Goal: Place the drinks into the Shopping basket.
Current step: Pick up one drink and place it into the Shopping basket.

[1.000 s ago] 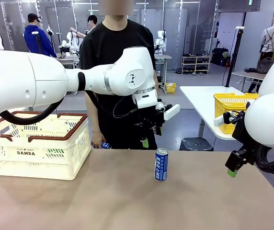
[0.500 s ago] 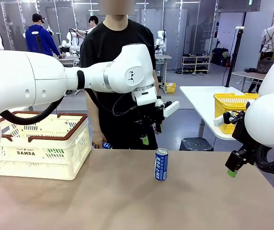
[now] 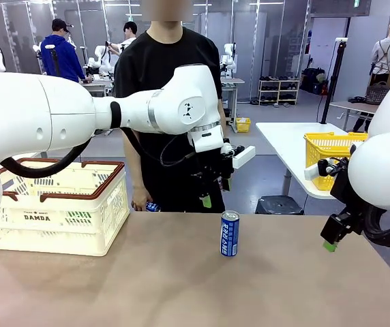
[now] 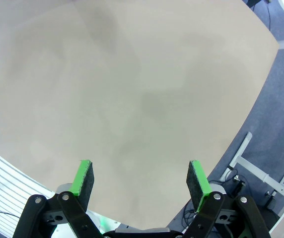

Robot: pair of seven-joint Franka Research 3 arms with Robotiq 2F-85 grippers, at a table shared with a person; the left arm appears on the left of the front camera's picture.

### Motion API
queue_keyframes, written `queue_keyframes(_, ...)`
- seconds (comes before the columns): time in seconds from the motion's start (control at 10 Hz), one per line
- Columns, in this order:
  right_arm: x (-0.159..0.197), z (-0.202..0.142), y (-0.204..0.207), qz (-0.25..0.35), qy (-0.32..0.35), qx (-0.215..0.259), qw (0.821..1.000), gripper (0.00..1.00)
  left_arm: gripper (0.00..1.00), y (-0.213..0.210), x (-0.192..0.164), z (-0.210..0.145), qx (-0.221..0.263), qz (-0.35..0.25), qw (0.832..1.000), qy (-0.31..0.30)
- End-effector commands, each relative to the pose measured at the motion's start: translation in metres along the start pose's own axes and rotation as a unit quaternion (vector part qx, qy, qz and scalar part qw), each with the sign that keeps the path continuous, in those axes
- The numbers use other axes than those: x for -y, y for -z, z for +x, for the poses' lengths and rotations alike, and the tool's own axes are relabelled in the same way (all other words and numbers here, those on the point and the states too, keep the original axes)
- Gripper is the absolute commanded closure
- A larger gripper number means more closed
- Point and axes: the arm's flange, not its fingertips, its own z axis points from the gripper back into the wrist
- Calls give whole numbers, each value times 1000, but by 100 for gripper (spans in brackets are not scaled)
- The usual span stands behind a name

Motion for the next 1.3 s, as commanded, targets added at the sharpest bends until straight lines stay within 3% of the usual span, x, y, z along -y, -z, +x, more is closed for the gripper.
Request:
queue_keyframes(0.0,0,-1,0,1,-1,-1,1000,6,0,0,0,0,0,0,1000,0)
queue_keyframes(1.2,0,-1,0,1,-1,-1,1000,6,0,58,-41,22,-33,3,999,-3)
